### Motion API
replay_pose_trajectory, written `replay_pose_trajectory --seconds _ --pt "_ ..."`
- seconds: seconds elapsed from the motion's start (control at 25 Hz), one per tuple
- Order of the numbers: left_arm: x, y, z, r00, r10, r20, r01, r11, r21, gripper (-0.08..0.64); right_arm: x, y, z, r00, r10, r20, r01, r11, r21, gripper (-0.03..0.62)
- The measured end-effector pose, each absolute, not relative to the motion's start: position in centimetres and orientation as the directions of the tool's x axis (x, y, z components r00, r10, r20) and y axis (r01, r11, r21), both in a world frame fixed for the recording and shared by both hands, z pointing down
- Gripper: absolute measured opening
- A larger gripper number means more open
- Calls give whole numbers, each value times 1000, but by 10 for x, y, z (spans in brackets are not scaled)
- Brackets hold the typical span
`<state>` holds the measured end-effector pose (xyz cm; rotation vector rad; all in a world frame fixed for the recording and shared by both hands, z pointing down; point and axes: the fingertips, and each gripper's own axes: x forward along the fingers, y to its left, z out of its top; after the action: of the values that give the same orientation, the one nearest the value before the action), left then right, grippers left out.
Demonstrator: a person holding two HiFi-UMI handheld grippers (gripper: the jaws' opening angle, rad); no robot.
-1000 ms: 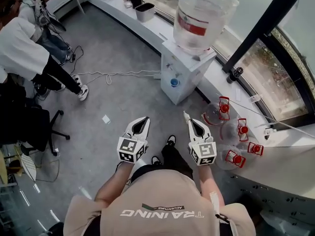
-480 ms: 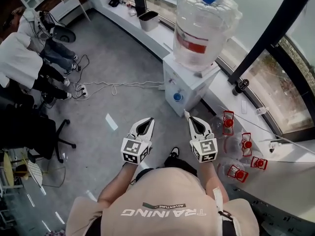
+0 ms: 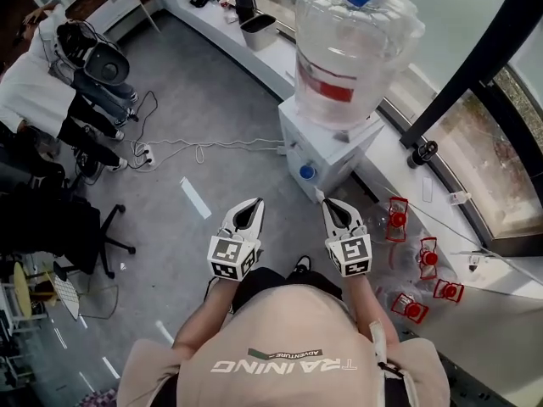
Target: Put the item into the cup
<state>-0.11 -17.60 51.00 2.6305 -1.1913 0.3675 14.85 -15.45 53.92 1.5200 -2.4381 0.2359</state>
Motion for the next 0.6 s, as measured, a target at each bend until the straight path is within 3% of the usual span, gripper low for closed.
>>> replay_pose_trajectory --seconds 0.6 --pt "-19 -245 517 691 -651 316 -710 -694 124 8 120 -202 559 -361 -852 380 -924 381 -25 11"
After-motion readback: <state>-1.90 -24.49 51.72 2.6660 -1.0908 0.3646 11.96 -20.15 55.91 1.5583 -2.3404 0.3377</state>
